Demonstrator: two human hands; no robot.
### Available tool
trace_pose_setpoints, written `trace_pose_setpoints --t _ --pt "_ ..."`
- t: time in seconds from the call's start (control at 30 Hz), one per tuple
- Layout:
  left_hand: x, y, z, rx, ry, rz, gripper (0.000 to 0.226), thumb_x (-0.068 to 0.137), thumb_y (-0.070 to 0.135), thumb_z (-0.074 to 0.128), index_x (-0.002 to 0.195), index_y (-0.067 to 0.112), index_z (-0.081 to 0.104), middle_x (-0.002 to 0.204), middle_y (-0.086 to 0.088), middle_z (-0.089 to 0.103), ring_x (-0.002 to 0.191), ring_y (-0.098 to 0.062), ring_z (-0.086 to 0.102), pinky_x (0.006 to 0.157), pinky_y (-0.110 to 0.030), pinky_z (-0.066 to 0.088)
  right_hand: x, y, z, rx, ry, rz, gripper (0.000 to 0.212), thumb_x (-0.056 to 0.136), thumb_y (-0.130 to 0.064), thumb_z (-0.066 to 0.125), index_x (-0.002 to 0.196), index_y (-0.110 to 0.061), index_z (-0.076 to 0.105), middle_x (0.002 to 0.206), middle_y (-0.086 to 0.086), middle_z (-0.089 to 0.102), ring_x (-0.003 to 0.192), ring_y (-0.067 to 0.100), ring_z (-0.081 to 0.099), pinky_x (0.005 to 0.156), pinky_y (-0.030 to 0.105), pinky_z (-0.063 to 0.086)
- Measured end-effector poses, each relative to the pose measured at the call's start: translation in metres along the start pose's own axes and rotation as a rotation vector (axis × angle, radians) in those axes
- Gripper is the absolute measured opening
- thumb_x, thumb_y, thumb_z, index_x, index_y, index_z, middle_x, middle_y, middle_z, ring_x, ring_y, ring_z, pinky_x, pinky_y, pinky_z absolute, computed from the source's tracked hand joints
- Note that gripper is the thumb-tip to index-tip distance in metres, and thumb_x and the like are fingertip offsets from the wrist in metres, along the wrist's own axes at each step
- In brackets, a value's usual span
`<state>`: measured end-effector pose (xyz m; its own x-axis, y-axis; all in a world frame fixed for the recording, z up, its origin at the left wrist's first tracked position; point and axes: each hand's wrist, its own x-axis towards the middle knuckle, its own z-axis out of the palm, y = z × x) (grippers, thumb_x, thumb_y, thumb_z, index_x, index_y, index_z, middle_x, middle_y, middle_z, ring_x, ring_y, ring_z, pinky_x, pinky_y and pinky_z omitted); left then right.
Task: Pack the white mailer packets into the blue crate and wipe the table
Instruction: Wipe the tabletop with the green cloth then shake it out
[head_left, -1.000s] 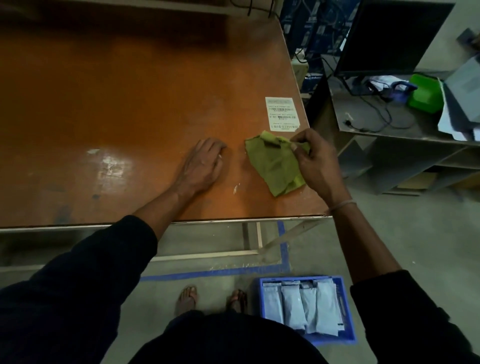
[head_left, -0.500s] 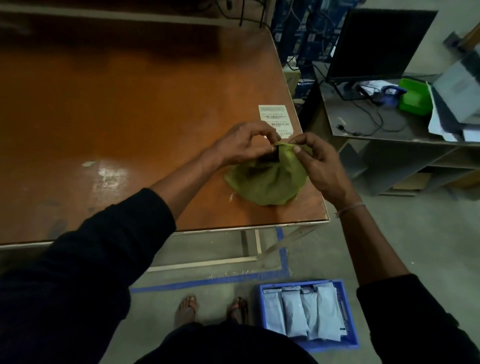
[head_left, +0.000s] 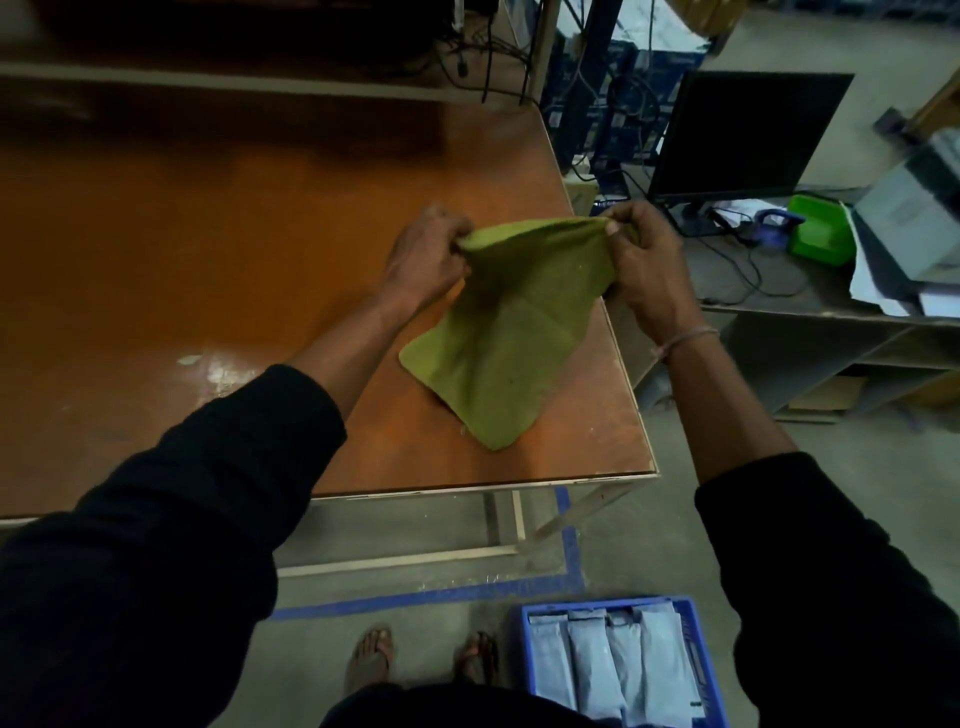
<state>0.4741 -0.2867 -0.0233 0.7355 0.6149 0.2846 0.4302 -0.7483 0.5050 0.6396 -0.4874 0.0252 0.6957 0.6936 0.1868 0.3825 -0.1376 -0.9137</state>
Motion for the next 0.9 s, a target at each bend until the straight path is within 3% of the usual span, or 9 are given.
trace_pose_setpoints --t 0.13,0.2,0.3,0.4,0.47,0.63,0.7,0.8,0.9 --pt "0.0 0.012 -0.043 -0.171 0.303 0.212 0.024 0.09 0.006 0.051 0.099 0.003 0.073 0.103 -0.012 0.07 0.096 -0.025 0.066 0.081 -0.039 0.054 -0.002 -0.026 -0.014 0.209 0.006 -0.044 0.013 0.097 -0.011 0.047 0.092 -0.018 0.057 0.087 0.0 0.055 0.084 0.018 0.048 0.074 0.032 0.042" --pt "-0.012 0.015 -0.054 -0.252 0.312 0.283 0.021 0.089 0.002 0.052 0.095 0.001 0.072 0.101 -0.011 0.07 0.095 -0.022 0.067 0.08 -0.035 0.053 -0.012 -0.035 -0.02 0.308 -0.028 -0.033 0.022 0.093 -0.006 0.044 0.083 -0.02 0.057 0.082 0.0 0.052 0.078 0.018 0.047 0.069 0.028 0.039" --pt "-0.048 -0.004 -0.039 -0.291 0.113 0.293 0.022 0.086 0.002 0.055 0.098 0.0 0.074 0.102 -0.014 0.072 0.098 -0.031 0.068 0.083 -0.036 0.052 -0.036 -0.02 -0.019 0.253 -0.183 0.015 0.022 0.088 0.0 0.042 0.079 -0.013 0.058 0.077 0.001 0.054 0.07 0.01 0.049 0.062 0.023 0.039" --pt "-0.089 -0.034 -0.009 -0.224 -0.268 0.176 0.044 0.082 0.026 0.047 0.109 0.009 0.076 0.113 -0.01 0.075 0.104 -0.03 0.07 0.09 -0.043 0.056 -0.067 0.016 0.0 -0.121 -0.456 0.087 0.018 0.088 -0.004 0.05 0.078 -0.007 0.064 0.073 -0.003 0.057 0.069 0.005 0.051 0.062 0.021 0.04" --pt "-0.109 -0.043 0.005 -0.121 -0.458 0.201 0.044 0.083 0.027 0.046 0.113 0.019 0.076 0.119 -0.001 0.074 0.109 -0.024 0.07 0.093 -0.044 0.056 -0.084 0.041 0.016 -0.394 -0.573 0.065 0.018 0.088 -0.006 0.054 0.076 -0.01 0.067 0.073 -0.004 0.062 0.07 0.007 0.054 0.065 0.022 0.041" --pt "-0.115 -0.043 0.015 -0.201 -0.372 0.15 0.034 0.09 0.003 0.057 0.116 0.014 0.076 0.11 -0.003 0.076 0.078 -0.003 0.062 0.073 -0.021 0.051 -0.083 0.058 0.035 -0.451 -0.268 0.045 0.018 0.089 -0.016 0.05 0.089 -0.015 0.068 0.088 0.0 0.067 0.082 0.015 0.059 0.063 0.023 0.038" --pt "-0.111 -0.048 0.013 -0.212 -0.481 0.177 0.036 0.084 0.016 0.058 0.115 0.012 0.076 0.122 0.0 0.073 0.098 -0.007 0.067 0.087 -0.031 0.055 -0.073 0.051 0.035 -0.469 -0.279 0.091 0.019 0.089 -0.013 0.05 0.087 -0.011 0.069 0.088 -0.001 0.065 0.083 0.014 0.056 0.062 0.021 0.034" --pt "-0.108 -0.054 0.005 -0.253 -0.736 0.133 0.044 0.074 0.034 0.061 0.109 0.014 0.078 0.136 0.005 0.064 0.13 -0.009 0.056 0.104 -0.027 0.047 -0.068 0.046 0.039 -0.559 -0.545 0.188 0.028 0.087 -0.019 0.052 0.072 -0.012 0.075 0.081 -0.003 0.068 0.075 0.011 0.058 0.062 0.017 0.039" --pt "-0.107 -0.053 0.003 -0.366 -0.689 0.034 0.041 0.08 0.031 0.059 0.113 0.015 0.078 0.131 0.004 0.068 0.128 -0.006 0.058 0.109 -0.026 0.045 -0.065 0.061 0.059 -0.73 -0.397 -0.068 0.034 0.085 -0.032 0.051 0.096 -0.008 0.072 0.1 0.012 0.065 0.091 0.027 0.062 0.078 0.032 0.05"
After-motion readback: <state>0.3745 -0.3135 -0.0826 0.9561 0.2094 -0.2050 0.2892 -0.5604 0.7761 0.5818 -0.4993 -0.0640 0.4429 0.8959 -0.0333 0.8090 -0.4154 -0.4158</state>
